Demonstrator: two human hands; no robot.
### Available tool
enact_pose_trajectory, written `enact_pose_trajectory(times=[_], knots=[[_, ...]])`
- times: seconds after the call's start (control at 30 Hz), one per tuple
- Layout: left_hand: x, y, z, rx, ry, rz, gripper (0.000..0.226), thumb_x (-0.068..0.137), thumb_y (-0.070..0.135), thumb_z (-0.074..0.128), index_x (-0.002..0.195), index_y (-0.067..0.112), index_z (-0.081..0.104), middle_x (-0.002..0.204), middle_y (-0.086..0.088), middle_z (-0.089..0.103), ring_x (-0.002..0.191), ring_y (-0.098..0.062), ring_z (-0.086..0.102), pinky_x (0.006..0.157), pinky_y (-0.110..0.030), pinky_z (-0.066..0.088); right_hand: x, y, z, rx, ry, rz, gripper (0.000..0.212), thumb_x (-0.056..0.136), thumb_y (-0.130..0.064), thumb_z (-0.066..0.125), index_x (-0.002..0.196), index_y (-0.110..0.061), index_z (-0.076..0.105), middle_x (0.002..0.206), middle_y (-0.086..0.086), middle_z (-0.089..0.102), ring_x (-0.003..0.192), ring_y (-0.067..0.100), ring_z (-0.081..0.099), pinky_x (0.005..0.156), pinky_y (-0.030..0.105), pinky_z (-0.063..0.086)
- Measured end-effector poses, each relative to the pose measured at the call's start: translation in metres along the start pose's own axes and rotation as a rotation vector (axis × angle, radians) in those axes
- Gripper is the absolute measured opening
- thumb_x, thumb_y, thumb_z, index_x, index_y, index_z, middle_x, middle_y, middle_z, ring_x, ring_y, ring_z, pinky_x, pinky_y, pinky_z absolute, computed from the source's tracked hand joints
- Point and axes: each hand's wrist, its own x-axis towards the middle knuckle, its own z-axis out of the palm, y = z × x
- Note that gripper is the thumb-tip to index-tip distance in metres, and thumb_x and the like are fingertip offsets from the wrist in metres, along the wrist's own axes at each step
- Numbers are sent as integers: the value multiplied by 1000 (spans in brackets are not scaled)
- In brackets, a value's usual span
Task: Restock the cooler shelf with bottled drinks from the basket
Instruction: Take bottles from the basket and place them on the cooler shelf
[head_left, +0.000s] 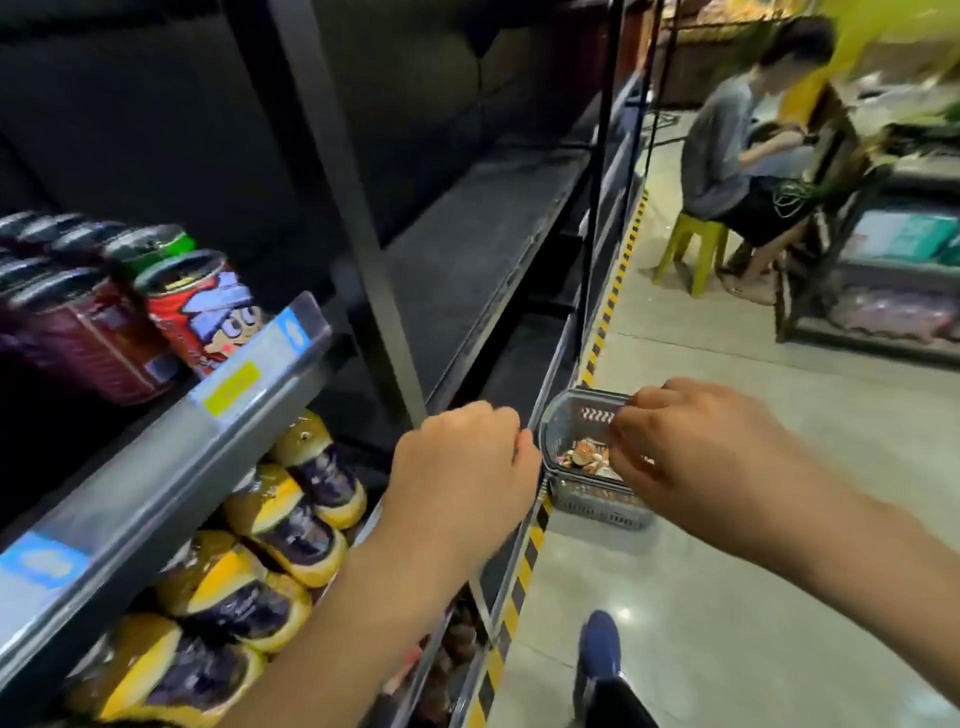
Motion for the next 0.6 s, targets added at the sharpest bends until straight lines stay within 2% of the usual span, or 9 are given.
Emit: enact_pose_trajectory(times=[0.07, 0.17, 0.3, 0.47, 0.6], knots=[[24, 10, 32, -12, -96, 29, 42, 101, 40, 36, 63, 23, 27, 69, 6, 40, 67, -18, 45, 62, -32, 41, 2, 26, 19, -2, -82, 70, 31, 94, -39, 44, 83, -22, 67, 86, -3, 66, 84, 26, 62, 70, 34, 51], [66, 22, 81, -32, -265, 47, 42, 102, 38, 34, 64, 23, 28, 70, 7, 37, 66, -17, 41, 63, -33, 38, 17, 68, 57, 6, -178, 148, 35, 96, -42, 40, 91, -21, 67, 98, 0, 67, 93, 26, 62, 75, 33, 48], [132, 38, 157, -5, -417, 28, 32, 101, 38, 36, 73, 23, 44, 79, 5, 50, 78, -22, 57, 71, -35, 50, 57, 131, 115, 19, -288, 214, 36, 97, -43, 40, 95, -20, 67, 102, 3, 67, 97, 27, 63, 76, 33, 47], [234, 55, 254, -37, -552, -88, 30, 97, 30, 42, 70, 19, 43, 78, 2, 52, 83, -27, 62, 70, -35, 47, 130, 225, 180, 104, -425, 293, 34, 97, -41, 43, 97, -18, 67, 104, 5, 69, 99, 26, 64, 76, 33, 48], [314, 67, 320, -43, -693, -194, 23, 96, 25, 41, 76, 17, 50, 91, -5, 65, 89, -29, 65, 69, -31, 43, 181, 292, 234, 216, -562, 347, 35, 97, -39, 44, 100, -14, 69, 105, 9, 70, 99, 29, 66, 80, 35, 52]])
